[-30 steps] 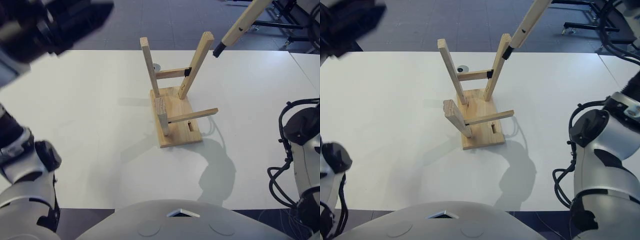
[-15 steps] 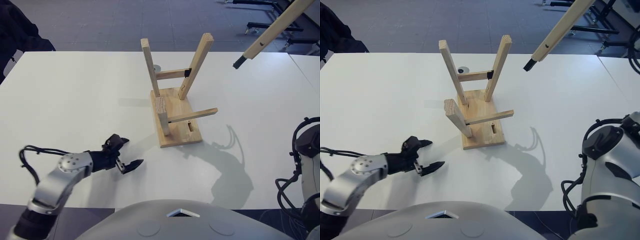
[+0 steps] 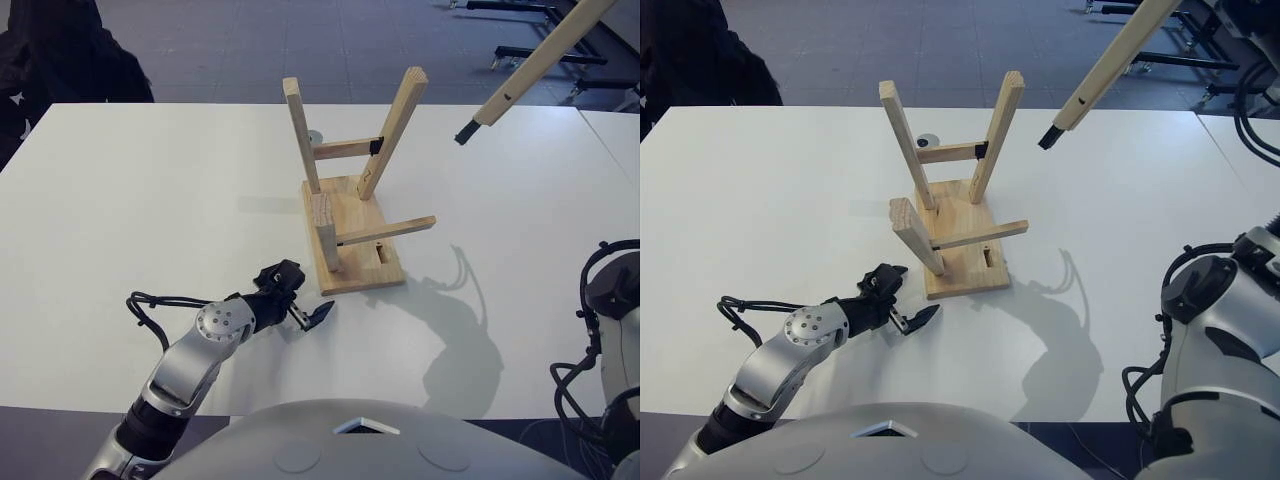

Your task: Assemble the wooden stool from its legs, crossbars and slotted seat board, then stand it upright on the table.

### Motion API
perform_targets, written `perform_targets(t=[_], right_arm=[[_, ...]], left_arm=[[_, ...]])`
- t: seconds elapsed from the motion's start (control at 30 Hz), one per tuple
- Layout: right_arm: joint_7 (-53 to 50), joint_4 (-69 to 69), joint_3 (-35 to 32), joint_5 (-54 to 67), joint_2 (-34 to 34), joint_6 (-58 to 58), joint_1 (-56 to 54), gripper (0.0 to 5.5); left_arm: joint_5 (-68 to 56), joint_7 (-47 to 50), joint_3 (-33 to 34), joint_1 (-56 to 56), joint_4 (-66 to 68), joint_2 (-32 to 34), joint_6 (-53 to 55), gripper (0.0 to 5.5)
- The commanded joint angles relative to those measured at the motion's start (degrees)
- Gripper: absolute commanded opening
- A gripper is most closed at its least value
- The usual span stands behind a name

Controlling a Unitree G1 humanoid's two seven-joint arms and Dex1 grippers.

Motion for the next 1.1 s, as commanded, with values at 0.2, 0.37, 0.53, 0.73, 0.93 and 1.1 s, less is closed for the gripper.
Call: perform_targets(t=[0.2, 0.37, 0.53, 0.73, 0.93, 1.1], right_arm=[[-1.30, -1.16, 0.04, 1.61, 1.23, -0.97, 0.19, 2.08], [-2.24, -1.76, 0.36, 1.58, 2.00, -1.40, 0.54, 2.08], [-2.54, -1.13, 0.85, 0.87, 2.02, -2.39, 0.57, 2.08], [-3.44, -1.89, 1.30, 1.77, 2.50, -2.23, 1.17, 2.08], [-4.69, -2.74, 0.62, 2.79, 2.33, -2.11, 2.29, 2.08], [-5.20, -3.46, 0.56, 3.23, 3.30, -2.77, 3.19, 2.08]], left_arm=[[5.96, 5.07, -0.34, -2.40, 7.97, -0.98, 0.20, 5.40], [3.82, 1.97, 5.54, -2.86, 8.86, 2.28, -1.03, 5.40], [3.64, -0.21, 10.43, -4.65, 12.37, 5.37, -2.43, 5.40], [3.88, -0.06, 13.92, -6.14, 16.84, 6.01, -4.30, 5.40], [-13.35, -8.47, 20.67, -6.11, -4.73, 6.30, 8.19, 5.40], [-13.17, -2.67, 15.84, -8.95, -11.27, 4.49, 15.02, 5.40]])
